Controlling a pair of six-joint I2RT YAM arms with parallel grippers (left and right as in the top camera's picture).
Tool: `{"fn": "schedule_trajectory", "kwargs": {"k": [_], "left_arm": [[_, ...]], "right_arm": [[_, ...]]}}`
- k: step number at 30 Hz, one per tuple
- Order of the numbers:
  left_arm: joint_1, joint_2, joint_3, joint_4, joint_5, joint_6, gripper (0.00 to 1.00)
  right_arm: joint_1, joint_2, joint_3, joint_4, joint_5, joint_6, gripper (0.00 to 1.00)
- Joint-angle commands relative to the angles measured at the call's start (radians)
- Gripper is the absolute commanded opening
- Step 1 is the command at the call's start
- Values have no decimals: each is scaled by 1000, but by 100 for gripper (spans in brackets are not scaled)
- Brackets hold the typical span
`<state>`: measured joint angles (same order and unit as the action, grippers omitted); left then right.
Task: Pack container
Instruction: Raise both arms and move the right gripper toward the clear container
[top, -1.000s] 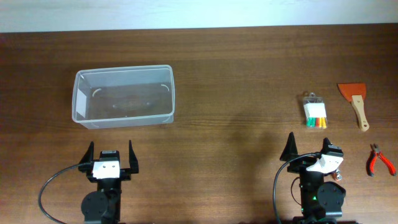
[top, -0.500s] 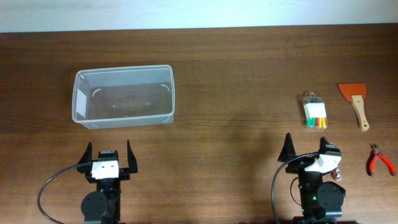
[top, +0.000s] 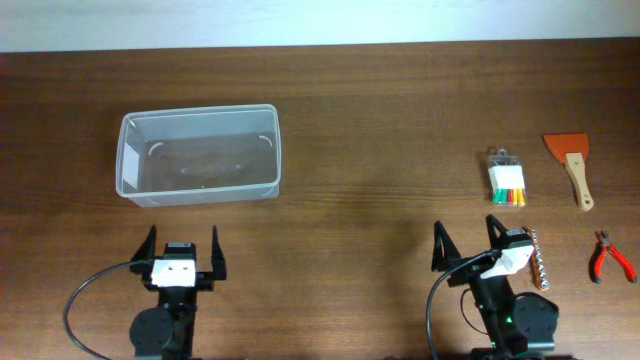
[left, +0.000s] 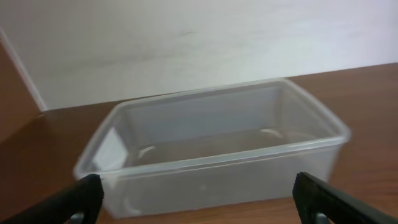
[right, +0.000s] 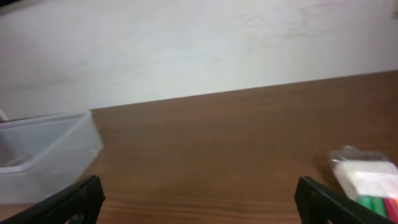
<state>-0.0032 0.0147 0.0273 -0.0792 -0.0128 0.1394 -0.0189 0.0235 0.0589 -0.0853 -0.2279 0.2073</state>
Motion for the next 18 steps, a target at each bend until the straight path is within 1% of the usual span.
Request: {"fn": "schedule_trajectory", "kwargs": {"k": [1, 4, 6, 9, 12, 14, 16, 18], "left_arm": [[6, -2, 101, -27, 127, 20, 99], [6, 29, 209, -152, 150, 24, 99], [6, 46, 278, -229, 169, 23, 99], [6, 47, 327, -261, 151, 24, 99], [6, 47, 329, -208, 111, 24, 99], [6, 47, 329, -106, 95, 23, 99], [6, 47, 329, 3, 131, 12, 99], [6, 51, 329, 72, 148, 12, 99]], "right_arm": [[6, 38, 121, -32, -69, 0, 99], [6, 116, 237, -150, -83, -64, 99], [6, 177, 310, -225, -86, -80, 99], [6, 239, 371, -256, -106, -70, 99], [6, 266, 385, -249, -173, -68, 98], [6, 272, 385, -229, -232, -60, 99], [6, 273, 386, -202, -286, -58, 99], [6, 277, 397, -197, -292, -42, 99]]}}
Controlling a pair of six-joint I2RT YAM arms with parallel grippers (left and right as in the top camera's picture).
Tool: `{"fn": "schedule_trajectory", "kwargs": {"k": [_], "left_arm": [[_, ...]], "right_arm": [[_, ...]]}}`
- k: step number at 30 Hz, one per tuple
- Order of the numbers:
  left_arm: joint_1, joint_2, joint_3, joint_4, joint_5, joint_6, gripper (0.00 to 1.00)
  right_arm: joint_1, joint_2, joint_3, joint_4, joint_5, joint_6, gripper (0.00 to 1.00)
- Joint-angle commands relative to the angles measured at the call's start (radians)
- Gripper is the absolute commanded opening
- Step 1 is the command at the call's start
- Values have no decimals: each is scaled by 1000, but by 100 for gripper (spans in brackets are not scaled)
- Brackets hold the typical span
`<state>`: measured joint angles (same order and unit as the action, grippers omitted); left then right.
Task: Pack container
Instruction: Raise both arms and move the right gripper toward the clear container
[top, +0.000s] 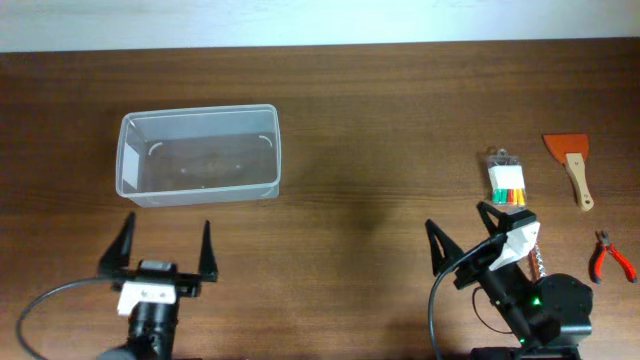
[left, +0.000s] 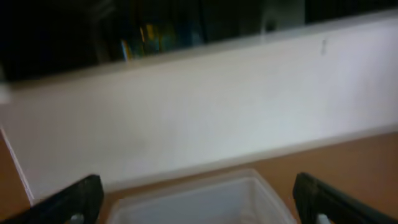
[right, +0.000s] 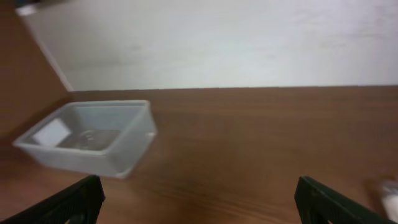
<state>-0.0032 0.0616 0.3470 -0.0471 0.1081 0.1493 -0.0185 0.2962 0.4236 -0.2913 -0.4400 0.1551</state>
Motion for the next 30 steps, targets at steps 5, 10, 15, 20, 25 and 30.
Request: {"fn": "schedule_trajectory", "kwargs": {"k": [5, 10, 15, 20, 25, 30], "left_arm": [[6, 106, 50, -17, 27, 29, 99], [7, 414, 280, -197, 27, 88, 99], [35, 821, 723, -518, 27, 167, 99], [42, 1138, 1146, -804, 35, 141, 99], [44, 1297, 1308, -848, 26, 135, 99], [109, 1369, 1388, -895, -113, 0, 99]], "right_arm": [[5, 97, 140, -2, -80, 10, 99], [18, 331, 391, -91, -79, -3, 99], [132, 625, 734, -368, 19, -71, 99], [276, 870, 997, -656, 138, -99, 99], [309, 1005, 1037, -671, 127, -84, 99], [330, 1094, 1041, -685, 237, -16, 99]]}}
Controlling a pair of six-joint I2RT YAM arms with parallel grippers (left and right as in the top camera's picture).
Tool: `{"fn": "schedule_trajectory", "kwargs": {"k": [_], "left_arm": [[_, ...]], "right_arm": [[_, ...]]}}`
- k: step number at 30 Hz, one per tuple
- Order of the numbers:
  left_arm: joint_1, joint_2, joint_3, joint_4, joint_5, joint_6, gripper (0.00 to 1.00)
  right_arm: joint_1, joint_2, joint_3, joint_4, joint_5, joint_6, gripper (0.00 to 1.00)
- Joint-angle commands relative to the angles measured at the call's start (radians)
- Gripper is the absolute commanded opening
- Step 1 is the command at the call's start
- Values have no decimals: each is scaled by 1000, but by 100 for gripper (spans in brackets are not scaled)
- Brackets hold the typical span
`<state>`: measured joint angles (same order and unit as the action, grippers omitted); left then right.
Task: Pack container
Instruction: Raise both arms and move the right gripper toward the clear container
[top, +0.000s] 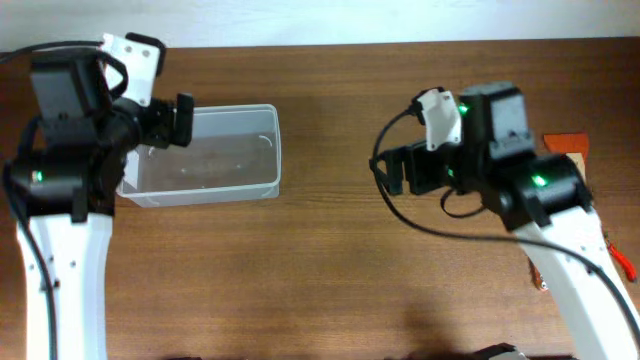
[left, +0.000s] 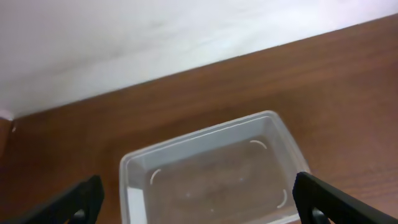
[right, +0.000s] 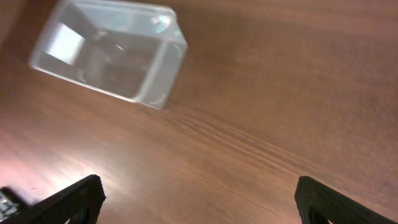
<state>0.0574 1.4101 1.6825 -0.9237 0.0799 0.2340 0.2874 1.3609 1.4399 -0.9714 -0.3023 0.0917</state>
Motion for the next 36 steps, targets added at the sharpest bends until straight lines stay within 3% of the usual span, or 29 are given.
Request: {"fn": "schedule_trajectory", "kwargs": {"k": [1, 6, 10, 17, 24, 30, 36], "left_arm": [[83, 32, 72, -42, -81, -101, 99], [261, 55, 107, -137, 43, -144, 99], [358, 58, 107, -173, 145, -144, 99], [364, 58, 107, -224, 145, -143, 99], [364, 72, 104, -260, 145, -83, 99], [364, 80, 104, -269, 145, -88, 99], [364, 80, 104, -299, 145, -114, 99]], "right_arm": [[39, 44, 26, -4, 141, 65, 99], [145, 130, 58, -13, 330, 149, 99], [201, 251, 149, -85, 358, 206, 99], [201, 345, 180, -151, 359, 153, 99], [245, 362, 208, -26, 341, 116, 99], [283, 406, 339, -6, 415, 251, 99], [290, 607, 554, -146, 338, 264, 99]]}}
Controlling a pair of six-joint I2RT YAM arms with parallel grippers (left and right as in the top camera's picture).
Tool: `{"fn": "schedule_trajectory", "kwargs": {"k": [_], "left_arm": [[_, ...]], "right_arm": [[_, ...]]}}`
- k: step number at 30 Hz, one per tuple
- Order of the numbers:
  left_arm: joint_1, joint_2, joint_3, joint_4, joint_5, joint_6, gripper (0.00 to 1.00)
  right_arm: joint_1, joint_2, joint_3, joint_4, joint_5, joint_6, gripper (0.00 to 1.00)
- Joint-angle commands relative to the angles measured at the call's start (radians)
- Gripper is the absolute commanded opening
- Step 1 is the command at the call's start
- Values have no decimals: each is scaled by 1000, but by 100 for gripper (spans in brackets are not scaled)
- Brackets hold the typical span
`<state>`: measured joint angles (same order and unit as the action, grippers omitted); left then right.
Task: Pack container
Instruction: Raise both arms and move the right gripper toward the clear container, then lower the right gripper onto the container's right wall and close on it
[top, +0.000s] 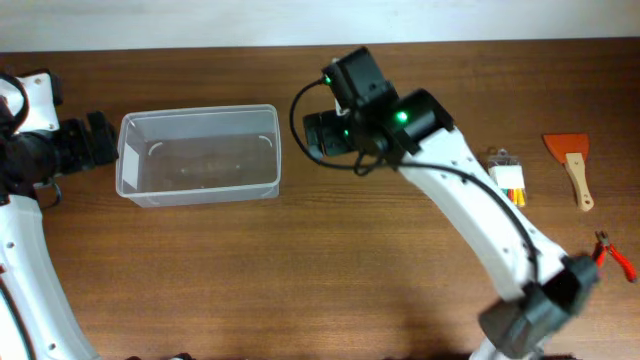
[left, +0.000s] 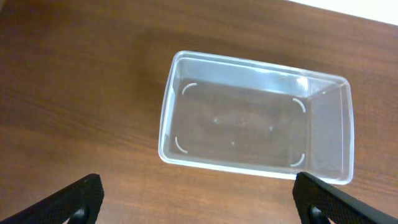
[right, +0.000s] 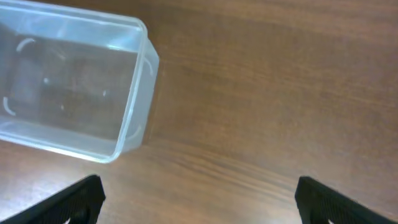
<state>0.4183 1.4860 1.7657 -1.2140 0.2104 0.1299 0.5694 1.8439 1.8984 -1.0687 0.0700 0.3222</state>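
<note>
The clear plastic container (top: 198, 155) stands empty at the table's left; it also shows in the left wrist view as the container (left: 249, 118) and at the left of the right wrist view as the container (right: 68, 93). My left gripper (top: 105, 143) hovers just beyond its left end, open with nothing between the fingers (left: 78, 199). My right gripper (top: 310, 135) hangs off the container's right end, open and empty too, over bare wood (right: 199, 208).
At the right side lie a pack of coloured markers (top: 510, 182), an orange scraper with a wooden handle (top: 570, 160) and red pliers (top: 610, 255). The right arm stretches diagonally across the table's right half. A white wall borders the far edge.
My left gripper has moved from over the container's back-left corner to beside its left end. My right gripper has moved left from the table's middle to near the container's right end. Both remain open.
Both arms sat folded at the front edge with open grippers, the container and tools untouched. Then both began to rise. Then they were high over the table, left near the container, right at mid-table. Now they flank the container.
</note>
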Motion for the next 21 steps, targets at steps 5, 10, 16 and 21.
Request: {"fn": "schedule_trajectory", "kwargs": {"k": [5, 10, 16, 21], "left_arm": [[3, 5, 21, -35, 15, -10, 99], [3, 5, 21, -48, 14, -10, 99], [3, 5, 21, -48, 15, -10, 99], [3, 5, 21, -43, 15, -10, 99]], "right_arm": [[25, 286, 316, -193, -32, 49, 99], [27, 364, 434, -237, -32, 57, 99], [39, 370, 437, -241, -89, 30, 99], [99, 370, 437, -241, -103, -8, 99]]}}
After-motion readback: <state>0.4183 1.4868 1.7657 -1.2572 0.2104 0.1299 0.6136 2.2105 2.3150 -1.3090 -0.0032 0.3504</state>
